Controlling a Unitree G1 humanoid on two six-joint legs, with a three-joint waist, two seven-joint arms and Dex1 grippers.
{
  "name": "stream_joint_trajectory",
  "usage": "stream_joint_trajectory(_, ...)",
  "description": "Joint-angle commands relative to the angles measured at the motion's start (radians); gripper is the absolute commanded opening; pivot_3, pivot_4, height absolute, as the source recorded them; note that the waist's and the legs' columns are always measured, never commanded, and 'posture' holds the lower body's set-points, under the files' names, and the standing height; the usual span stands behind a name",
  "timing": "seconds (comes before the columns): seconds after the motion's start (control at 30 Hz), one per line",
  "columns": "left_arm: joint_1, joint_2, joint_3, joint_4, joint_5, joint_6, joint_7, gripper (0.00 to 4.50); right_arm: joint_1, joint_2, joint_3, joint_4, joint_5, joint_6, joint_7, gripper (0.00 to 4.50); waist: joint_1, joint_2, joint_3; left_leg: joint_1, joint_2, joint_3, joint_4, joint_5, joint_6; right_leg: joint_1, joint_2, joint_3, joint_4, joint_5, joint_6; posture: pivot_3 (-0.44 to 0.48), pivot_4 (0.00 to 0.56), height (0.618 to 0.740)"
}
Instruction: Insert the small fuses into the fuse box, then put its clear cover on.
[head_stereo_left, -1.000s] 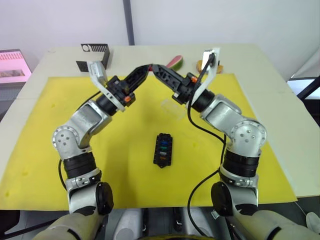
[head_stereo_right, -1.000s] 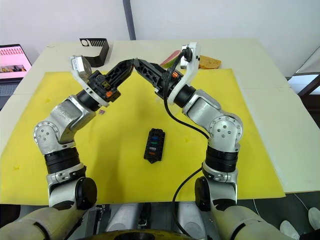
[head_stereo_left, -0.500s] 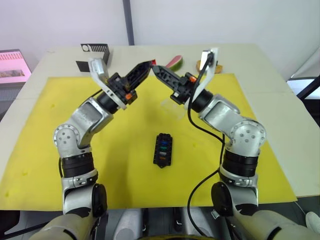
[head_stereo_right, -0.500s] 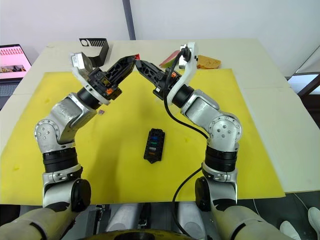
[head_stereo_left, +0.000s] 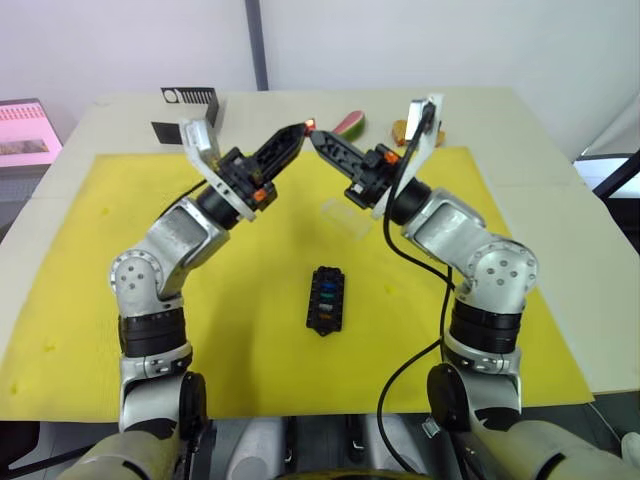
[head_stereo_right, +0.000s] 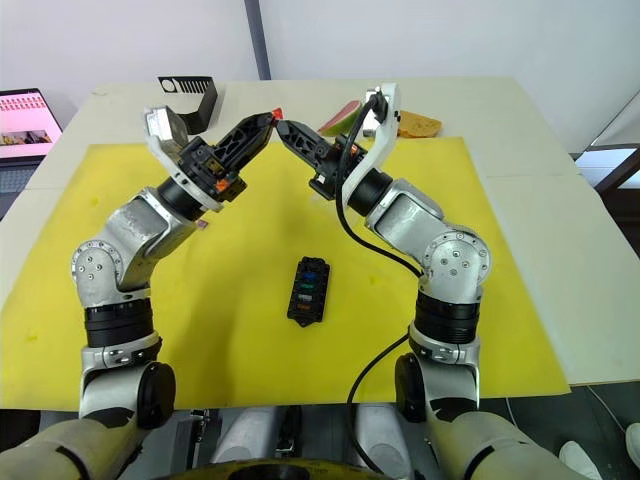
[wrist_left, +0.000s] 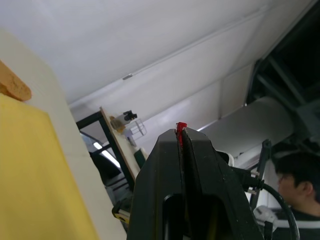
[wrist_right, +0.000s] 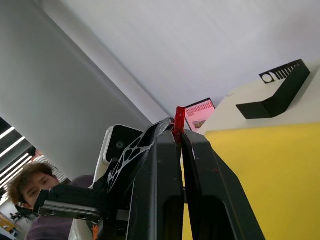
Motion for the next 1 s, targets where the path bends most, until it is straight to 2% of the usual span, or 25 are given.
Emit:
stream_joint_trajectory(0.03,0.014,0.084,0.004,-0.018,-0.019,0.062,-0.077,0.94,-0.024,-0.021,-0.018,-0.055,0.077,-0.016,-0.011,0.0,-0.001,0.0,0.0,0.0,0.0,0.0,0.0,0.0,0.0,0.0,0.0,0.0,0.0,0.0,0.0,0.0,0.15,0.74)
stream_joint_trajectory(0.13,0.031,0.251,-0.012,-0.037,0.055,0.165,-0.214,2.39,-0.016,-0.116,-0.02,-0.086,0.122,0.025,0.019,0.0,-0.001,0.001,0.0,0.0,0.0,0.0,0.0,0.0,0.0,0.0,0.0,0.0,0.0,0.0,0.0,0.0,0.15,0.74)
stream_joint_trajectory(0.2,0.05,0.389,-0.046,-0.108,0.174,0.221,-0.39,3.52,-0.001,-0.24,-0.022,-0.114,0.147,0.076,0.089,0.0,-0.001,0.001,0.001,0.0,0.0,0.0,0.0,0.0,0.001,0.0,0.001,0.0,-0.001,0.0,0.0,0.0,0.15,0.74)
stream_joint_trajectory(0.27,0.076,0.501,-0.108,-0.179,0.339,0.191,-0.572,4.47,0.009,-0.363,-0.007,-0.126,0.135,0.115,0.168,0.0,0.001,0.002,0.001,0.0,0.0,0.001,0.0,-0.001,0.002,0.001,0.001,0.0,-0.002,0.0,0.0,0.0,0.15,0.74)
stream_joint_trajectory(0.4,0.147,0.664,-0.309,-0.23,0.765,-0.076,-0.923,4.47,0.053,-0.621,0.155,-0.211,-0.067,0.11,0.399,0.0,0.001,0.003,0.002,0.001,0.0,0.003,-0.001,-0.005,0.009,0.003,0.002,0.0,-0.005,-0.001,0.0,0.0,0.15,0.74)
stream_joint_trajectory(0.43,0.162,0.687,-0.378,-0.22,0.904,-0.203,-1.003,4.47,0.059,-0.671,0.213,-0.227,-0.134,0.085,0.453,0.0,0.001,0.003,0.002,0.001,0.0,0.004,-0.001,-0.005,0.01,0.003,0.002,0.0,-0.005,-0.001,-0.001,0.0,0.15,0.74)
stream_joint_trajectory(0.53,0.168,0.682,-0.481,-0.158,1.139,-0.426,-1.127,4.47,0.065,-0.748,0.332,-0.242,-0.288,0.003,0.571,0.0,0.001,0.002,0.002,0.001,0.001,0.004,-0.001,-0.006,0.01,0.003,0.002,0.001,-0.005,-0.002,-0.003,0.0,0.15,0.74)
stream_joint_trajectory(0.67,0.133,0.592,-0.538,-0.067,1.291,-0.57,-1.172,4.47,0.062,-0.798,0.502,-0.238,-0.513,-0.118,0.683,0.0,0.007,0.002,0.003,0.0,0.002,0.003,0.0,-0.006,0.011,0.002,0.0,0.0,-0.005,-0.001,0.0,0.0,0.15,0.74)
stream_joint_trajectory(0.83,0.121,0.521,-0.567,-0.03,1.377,-0.631,-1.225,4.47,0.045,-0.783,0.567,-0.222,-0.61,-0.146,0.759,0.0,0.005,0.001,0.003,-0.001,0.002,0.003,0.001,-0.007,0.013,0.002,-0.001,0.0,-0.007,0.0,0.0,0.0,0.15,0.74)
stream_joint_trajectory(1.0,0.128,0.489,-0.562,-0.015,1.413,-0.642,-1.261,4.47,0.036,-0.765,0.613,-0.208,-0.713,-0.173,0.796,0.0,0.004,0.001,0.003,-0.001,0.002,0.003,0.001,-0.007,0.013,0.001,-0.001,0.0,-0.006,0.0,0.0,0.0,0.15,0.74)
